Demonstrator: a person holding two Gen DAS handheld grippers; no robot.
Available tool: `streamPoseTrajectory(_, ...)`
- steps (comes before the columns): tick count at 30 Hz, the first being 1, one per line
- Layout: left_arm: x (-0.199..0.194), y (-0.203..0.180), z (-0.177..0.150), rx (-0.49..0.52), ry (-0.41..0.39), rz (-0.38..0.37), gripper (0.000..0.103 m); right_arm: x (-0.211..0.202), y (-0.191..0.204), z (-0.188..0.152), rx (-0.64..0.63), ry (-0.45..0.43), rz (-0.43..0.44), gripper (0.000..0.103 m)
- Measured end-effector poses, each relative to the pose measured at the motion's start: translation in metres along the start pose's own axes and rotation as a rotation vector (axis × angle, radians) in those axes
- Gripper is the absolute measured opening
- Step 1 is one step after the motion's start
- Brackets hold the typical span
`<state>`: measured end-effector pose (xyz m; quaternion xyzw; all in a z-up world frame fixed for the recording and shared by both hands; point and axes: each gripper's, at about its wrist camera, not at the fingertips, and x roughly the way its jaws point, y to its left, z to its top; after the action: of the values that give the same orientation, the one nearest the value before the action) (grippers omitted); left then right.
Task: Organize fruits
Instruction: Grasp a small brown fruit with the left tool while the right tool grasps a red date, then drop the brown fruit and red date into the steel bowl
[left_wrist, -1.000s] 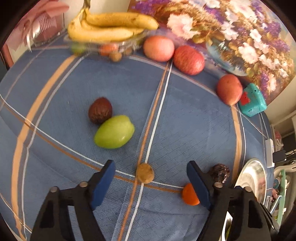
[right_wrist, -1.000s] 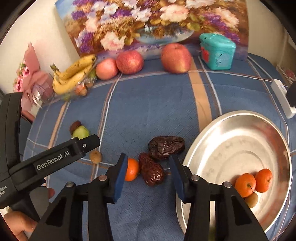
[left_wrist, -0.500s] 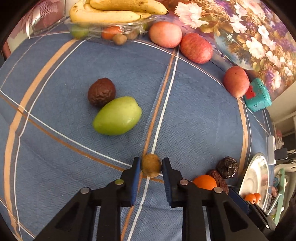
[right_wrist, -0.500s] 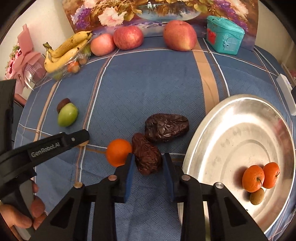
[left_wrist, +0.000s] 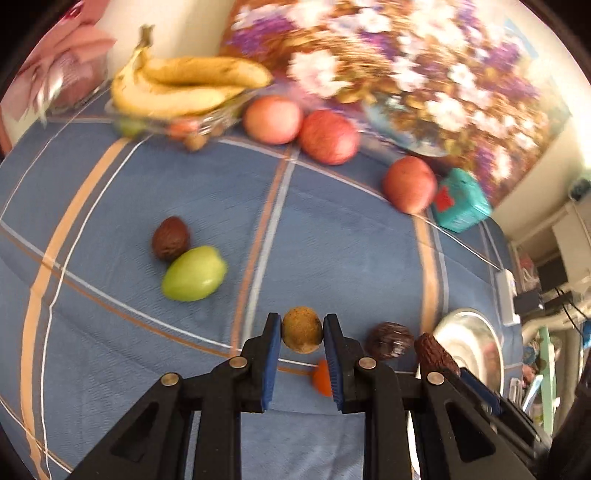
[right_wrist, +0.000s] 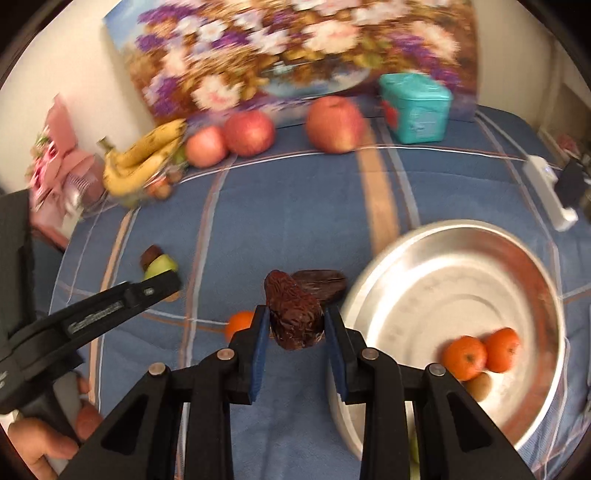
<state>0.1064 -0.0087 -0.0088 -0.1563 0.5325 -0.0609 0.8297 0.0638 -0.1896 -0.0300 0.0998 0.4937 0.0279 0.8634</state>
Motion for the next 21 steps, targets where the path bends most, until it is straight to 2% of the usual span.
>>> streamPoseTrajectory(3,0.000,-0.021,-0.005,0.053,0.004,-0.035,0.025,-0.008,-0.030,0.001,0.078,-0.006,-0.042,0.032)
streamPoseTrajectory(8,0.007,-0.074,-0.031,0.194,0.037,-0.064,0.025,-0.015,-0.079,0.000,0.189,-0.013,-0.146,0.032)
streamPoseTrajectory(14,0.024,-0.121,-0.062,0.326,0.115,-0.138,0.026,-0.027,-0.110,-0.003,0.275,-0.038,-0.162,0.032)
streamPoseTrajectory(21,0.037,-0.119,-0.064,0.309,0.170,-0.155,0.029,-0.027,-0.108,-0.002,0.277,-0.046,-0.162,0.032)
